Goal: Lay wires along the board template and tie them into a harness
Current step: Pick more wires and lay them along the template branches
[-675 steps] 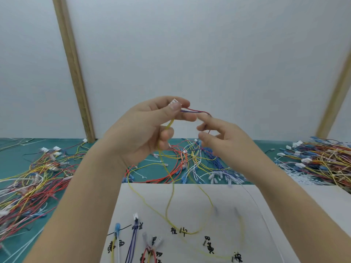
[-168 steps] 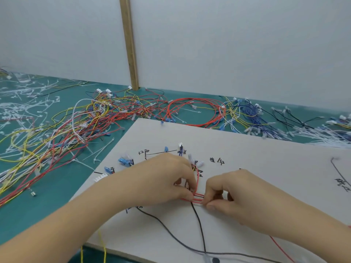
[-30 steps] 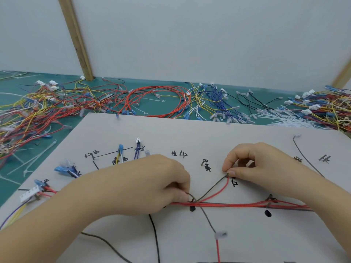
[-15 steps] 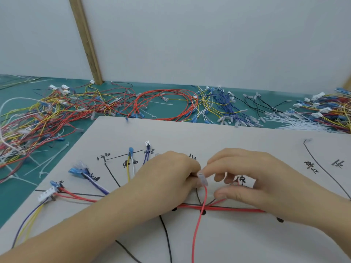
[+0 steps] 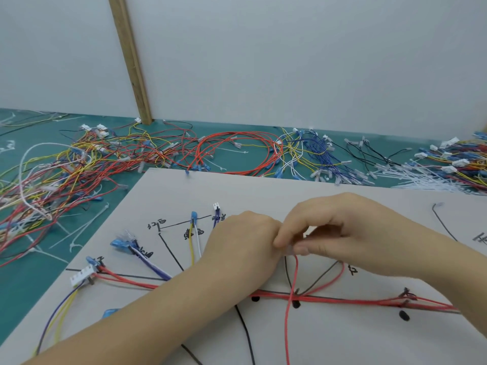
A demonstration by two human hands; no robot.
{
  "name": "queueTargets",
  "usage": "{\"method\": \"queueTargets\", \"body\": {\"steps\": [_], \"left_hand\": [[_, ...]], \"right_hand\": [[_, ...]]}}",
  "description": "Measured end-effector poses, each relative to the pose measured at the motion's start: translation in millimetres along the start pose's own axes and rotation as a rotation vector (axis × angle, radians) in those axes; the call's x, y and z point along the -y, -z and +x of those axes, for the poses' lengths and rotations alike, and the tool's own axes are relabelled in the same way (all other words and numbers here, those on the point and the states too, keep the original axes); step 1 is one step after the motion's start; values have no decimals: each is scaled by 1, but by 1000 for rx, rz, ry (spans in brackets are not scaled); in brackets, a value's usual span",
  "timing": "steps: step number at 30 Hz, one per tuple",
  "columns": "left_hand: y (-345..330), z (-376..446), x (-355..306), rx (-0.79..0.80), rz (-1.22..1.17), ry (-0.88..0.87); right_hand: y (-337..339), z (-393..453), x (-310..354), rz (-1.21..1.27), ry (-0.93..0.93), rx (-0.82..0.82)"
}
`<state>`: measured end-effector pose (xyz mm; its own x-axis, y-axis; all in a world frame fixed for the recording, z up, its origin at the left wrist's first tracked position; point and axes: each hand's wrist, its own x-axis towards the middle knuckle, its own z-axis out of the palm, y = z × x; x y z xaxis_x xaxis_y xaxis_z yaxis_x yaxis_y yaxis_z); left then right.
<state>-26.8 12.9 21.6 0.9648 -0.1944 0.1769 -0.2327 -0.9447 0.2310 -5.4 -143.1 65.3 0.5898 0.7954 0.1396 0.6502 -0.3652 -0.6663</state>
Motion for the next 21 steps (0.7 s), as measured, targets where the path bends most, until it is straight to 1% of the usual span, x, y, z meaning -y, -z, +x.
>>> {"method": "queueTargets", "body": {"steps": [2,5,7,9,11,13,17,21], "left_hand": [[-2,3,1,-20,15,-38],[-6,7,7,-64,6,-81],[-5,8,12,-113,-27,-91],[-2,10,16,-176,-127,-71],[4,10,21,-235,-224,-42],[11,11,23,-264,-282,-49],[21,8,25,-163,-183,-28],[27,7,25,-66,-99,-59]], "right_hand": [[2,6,-4,92,-83,-97],[4,16,-18,334,-268,-260],[3,24,-28,465,-398,-302],[3,31,-35,507,-475,-318],[3,38,-39,480,-504,-312],[1,43,-42,411,-524,-280],[-8,52,-45,325,-561,-219],[-11,60,-41,181,-510,-185]]}}
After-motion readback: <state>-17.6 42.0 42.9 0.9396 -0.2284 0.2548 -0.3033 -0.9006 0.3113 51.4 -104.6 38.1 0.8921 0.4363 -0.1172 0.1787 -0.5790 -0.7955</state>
